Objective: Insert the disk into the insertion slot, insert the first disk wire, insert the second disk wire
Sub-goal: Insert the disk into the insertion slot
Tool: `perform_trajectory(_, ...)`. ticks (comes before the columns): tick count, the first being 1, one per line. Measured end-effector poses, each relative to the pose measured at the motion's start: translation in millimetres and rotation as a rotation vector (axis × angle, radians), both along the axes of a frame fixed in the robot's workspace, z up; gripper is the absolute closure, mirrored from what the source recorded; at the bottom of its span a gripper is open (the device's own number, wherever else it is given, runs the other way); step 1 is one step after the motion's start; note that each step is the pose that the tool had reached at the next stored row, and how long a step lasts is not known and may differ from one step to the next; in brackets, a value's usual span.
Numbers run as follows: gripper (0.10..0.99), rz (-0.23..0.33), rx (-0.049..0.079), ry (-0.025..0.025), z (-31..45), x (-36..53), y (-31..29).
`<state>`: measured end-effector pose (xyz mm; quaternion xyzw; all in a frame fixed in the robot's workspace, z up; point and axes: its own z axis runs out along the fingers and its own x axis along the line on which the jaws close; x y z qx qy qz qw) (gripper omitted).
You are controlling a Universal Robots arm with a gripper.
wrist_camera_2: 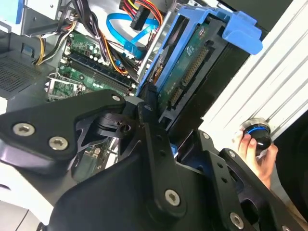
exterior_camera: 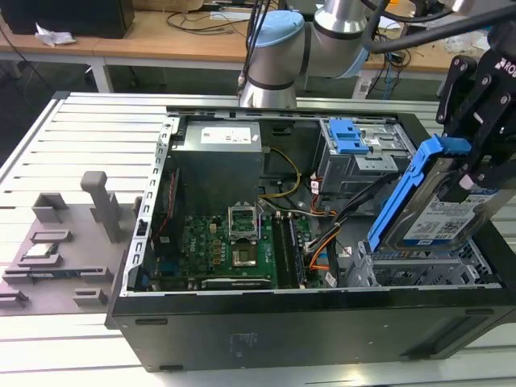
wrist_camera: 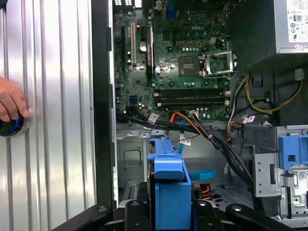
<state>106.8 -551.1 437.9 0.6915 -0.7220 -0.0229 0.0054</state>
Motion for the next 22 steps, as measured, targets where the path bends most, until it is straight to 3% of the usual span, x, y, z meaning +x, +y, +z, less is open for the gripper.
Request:
perform_trajectory(1,0.722,0.0,0.0,0.0,-5.2,0.0,0.0)
perform_trajectory(6,0.722,0.0,0.0,-0.0001,-14.6,0.0,0.0)
perform_trajectory(22,0.722,0.0,0.0,0.0,-40.2,0.0,0.0)
